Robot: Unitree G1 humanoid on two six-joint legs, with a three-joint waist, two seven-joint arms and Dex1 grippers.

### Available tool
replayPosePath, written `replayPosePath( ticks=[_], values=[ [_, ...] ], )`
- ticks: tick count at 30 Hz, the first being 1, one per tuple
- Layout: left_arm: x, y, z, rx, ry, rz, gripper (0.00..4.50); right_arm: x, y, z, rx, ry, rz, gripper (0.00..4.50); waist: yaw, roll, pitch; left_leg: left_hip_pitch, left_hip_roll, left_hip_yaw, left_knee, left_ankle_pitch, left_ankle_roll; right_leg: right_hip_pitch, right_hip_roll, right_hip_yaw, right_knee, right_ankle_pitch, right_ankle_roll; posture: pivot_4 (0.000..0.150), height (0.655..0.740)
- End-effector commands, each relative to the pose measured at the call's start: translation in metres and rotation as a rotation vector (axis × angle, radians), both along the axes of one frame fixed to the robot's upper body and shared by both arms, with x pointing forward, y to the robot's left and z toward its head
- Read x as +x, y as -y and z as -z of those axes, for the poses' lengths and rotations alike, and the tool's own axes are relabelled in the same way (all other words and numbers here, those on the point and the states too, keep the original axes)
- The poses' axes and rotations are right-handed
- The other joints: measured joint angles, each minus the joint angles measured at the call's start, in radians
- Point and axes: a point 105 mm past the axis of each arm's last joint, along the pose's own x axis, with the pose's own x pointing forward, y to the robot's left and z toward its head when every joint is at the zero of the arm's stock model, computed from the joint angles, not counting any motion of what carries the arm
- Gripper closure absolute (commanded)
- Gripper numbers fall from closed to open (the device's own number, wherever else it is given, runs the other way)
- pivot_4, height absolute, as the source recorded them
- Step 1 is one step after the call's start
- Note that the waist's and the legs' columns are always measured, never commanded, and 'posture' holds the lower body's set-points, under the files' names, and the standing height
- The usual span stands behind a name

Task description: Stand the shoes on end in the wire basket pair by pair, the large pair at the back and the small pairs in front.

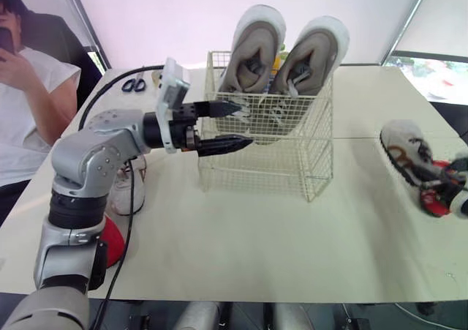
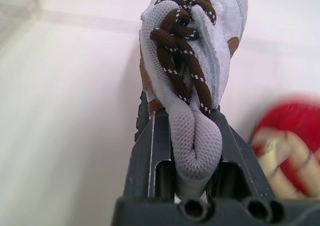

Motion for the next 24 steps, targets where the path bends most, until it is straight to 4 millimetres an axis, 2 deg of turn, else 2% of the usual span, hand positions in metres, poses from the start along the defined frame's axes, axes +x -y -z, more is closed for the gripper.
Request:
replayPosePath(
  ticks=[1,6,11,14,17,20,21,24],
  values=[
    [-0.001,0.0,-0.013,-0.007,0.069,0.002,0.0,-0.004,-0.012,-0.052,-0.019,0.145,-0.064,4.25,0.001,0.0,0.0,0.0,0.0,0.0,0.0,0.0,0.0,0.0,0.0,0.0,0.0,0.0,0.0,0.15,0.74],
    [0.001,0.001,-0.015,-0.006,0.074,0.008,0.0,-0.01,-0.036,-0.094,-0.055,0.234,-0.198,4.25,0.001,0.0,0.0,-0.001,0.0,0.0,-0.001,0.0,0.0,0.0,0.0,0.0,-0.002,0.0,0.0,0.15,0.74],
    [0.004,-0.003,-0.023,-0.055,-0.001,0.021,0.0,-0.025,-0.077,-0.144,-0.186,0.347,-0.43,4.25,-0.001,0.001,0.001,-0.001,0.0,0.0,-0.002,0.0,0.0,0.0,0.0,0.0,-0.003,0.0,0.0,0.15,0.74],
    [0.009,-0.01,-0.032,-0.079,-0.055,0.036,0.0,-0.037,-0.108,-0.185,-0.37,0.45,-0.579,4.25,-0.004,0.002,0.003,-0.001,0.0,0.0,-0.002,0.0,0.0,-0.001,0.0,-0.001,-0.003,0.0,0.0,0.15,0.74],
    [0.011,-0.014,-0.044,-0.101,-0.089,0.06,0.0,-0.048,-0.135,-0.211,-0.537,0.534,-0.686,4.25,-0.007,0.003,0.006,-0.002,0.0,0.0,-0.002,0.0,0.0,-0.001,0.0,-0.001,-0.003,0.0,0.0,0.15,0.74],
    [0.015,-0.017,-0.055,-0.119,-0.107,0.073,0.0,-0.052,-0.164,-0.216,-0.691,0.582,-0.789,4.25,-0.014,0.002,0.006,-0.002,0.001,0.0,-0.006,0.0,0.0,-0.001,0.0,-0.001,-0.008,0.0,0.0,0.15,0.74],
    [0.016,-0.018,-0.06,-0.12,-0.112,0.084,0.0,-0.053,-0.178,-0.213,-0.739,0.597,-0.846,4.25,-0.017,0.001,0.007,-0.002,0.001,0.0,-0.007,0.0,0.0,-0.001,0.0,-0.001,-0.009,0.0,0.0,0.15,0.74],
    [0.017,-0.019,-0.069,-0.122,-0.121,0.112,0.0,-0.051,-0.203,-0.201,-0.831,0.613,-0.952,4.25,-0.027,-0.001,0.009,-0.003,0.0,0.0,-0.008,0.0,0.0,-0.001,-0.001,-0.001,-0.011,0.002,0.003,0.15,0.74]
  ],
)
